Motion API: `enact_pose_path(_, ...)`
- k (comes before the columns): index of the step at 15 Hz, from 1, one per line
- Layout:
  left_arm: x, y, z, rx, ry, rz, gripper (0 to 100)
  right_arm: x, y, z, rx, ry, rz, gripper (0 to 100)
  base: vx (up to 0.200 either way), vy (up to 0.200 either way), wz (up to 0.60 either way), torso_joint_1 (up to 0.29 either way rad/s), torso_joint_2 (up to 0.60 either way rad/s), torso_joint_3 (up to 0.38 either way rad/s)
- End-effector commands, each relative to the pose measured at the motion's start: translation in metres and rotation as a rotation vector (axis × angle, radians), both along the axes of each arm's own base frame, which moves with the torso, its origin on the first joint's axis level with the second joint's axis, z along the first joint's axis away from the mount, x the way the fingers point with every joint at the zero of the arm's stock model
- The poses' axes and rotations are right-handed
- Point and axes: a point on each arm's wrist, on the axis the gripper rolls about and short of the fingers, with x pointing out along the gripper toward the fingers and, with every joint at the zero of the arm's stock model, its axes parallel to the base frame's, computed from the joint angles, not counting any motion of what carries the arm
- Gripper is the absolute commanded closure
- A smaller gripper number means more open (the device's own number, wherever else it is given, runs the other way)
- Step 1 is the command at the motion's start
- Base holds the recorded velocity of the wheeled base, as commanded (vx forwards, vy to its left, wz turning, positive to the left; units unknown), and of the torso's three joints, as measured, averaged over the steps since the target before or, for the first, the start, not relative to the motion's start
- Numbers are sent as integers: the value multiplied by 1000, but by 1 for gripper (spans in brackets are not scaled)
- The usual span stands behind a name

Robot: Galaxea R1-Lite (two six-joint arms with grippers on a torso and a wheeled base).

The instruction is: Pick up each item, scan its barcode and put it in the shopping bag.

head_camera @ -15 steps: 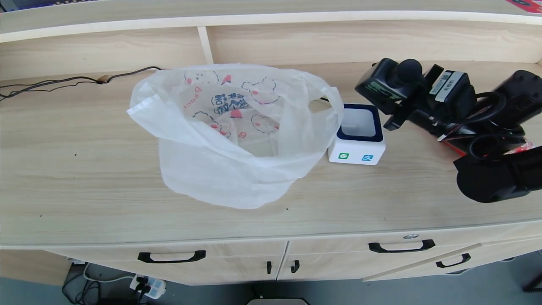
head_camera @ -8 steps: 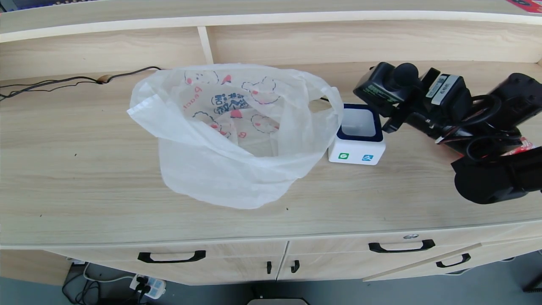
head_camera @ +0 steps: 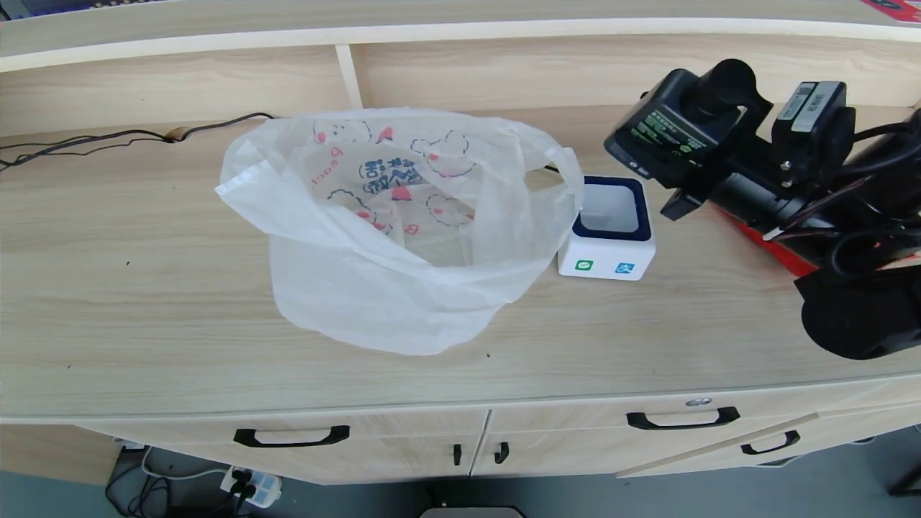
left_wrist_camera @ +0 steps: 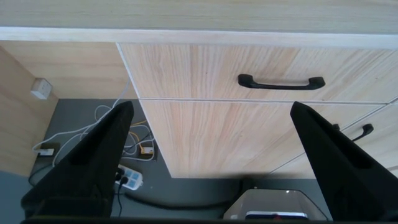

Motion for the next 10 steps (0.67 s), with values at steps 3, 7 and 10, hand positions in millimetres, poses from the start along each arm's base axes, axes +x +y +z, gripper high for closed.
enact_pose_path(3, 0, 0, 0, 10, 5, -1, 0, -61, 13, 17, 282, 203, -3, 100, 0, 0, 0, 0, 0, 0)
enact_pose_path(7, 0, 0, 0, 11, 5, -1, 0, -82, 19, 5, 300, 309, 6, 100, 0, 0, 600, 4, 1, 1)
enact_pose_path(10, 0, 0, 0, 10, 5, -1, 0, -82, 19, 9, 310, 305, 18, 100, 0, 0, 600, 10, 5, 1)
